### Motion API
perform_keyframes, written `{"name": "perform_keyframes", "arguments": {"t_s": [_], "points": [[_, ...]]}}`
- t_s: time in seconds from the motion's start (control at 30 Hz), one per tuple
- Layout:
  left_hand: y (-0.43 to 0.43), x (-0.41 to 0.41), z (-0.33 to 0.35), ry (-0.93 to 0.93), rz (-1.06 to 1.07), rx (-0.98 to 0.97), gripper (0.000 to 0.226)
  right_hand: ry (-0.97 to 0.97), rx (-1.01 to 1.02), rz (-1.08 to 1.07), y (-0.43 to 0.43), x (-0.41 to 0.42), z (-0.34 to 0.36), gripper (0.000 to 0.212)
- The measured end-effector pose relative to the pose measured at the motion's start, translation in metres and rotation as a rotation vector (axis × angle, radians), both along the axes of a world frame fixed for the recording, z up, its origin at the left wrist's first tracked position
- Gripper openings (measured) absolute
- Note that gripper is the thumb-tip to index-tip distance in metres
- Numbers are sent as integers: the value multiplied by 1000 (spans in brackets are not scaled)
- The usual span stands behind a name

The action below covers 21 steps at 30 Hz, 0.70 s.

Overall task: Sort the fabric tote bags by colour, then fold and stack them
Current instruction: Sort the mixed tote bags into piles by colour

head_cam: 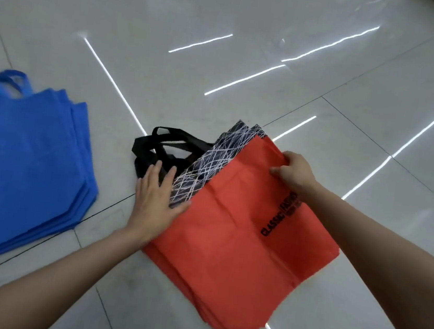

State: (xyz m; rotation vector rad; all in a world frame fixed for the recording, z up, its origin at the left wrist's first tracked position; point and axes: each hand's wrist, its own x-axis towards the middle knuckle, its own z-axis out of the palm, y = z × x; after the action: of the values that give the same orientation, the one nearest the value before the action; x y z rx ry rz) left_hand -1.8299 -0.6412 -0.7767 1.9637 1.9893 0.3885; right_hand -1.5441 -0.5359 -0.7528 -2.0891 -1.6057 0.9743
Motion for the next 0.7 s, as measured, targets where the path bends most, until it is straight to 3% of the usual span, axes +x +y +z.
{"name": "perform_keyframes", "arguments": {"t_s": [0.2, 0.33, 0.4, 0.53, 0.63, 0.7], "points": [[-12, -59, -23, -132, 401, -120, 92, 134, -70, -248, 1, -44, -29, 31], [-17, -68, -39, -310, 645, -256, 82, 89, -200, -190, -18, -62, -49, 51], [-15, -70, -44, -400, 632, -245, 83, 70, -156, -87, -29, -69, -51, 62], [-8, -85, -44, -597, 519, -208, 103, 240, -151, 70, -35, -64, -40, 80], [-2, -90, -38, -630, 426, -268, 107, 383, -176, -31, -34, -55, -31, 87], [0, -87, -33, -578, 425, -229, 110, 304, -136, -187, -41, -54, -28, 84]]}}
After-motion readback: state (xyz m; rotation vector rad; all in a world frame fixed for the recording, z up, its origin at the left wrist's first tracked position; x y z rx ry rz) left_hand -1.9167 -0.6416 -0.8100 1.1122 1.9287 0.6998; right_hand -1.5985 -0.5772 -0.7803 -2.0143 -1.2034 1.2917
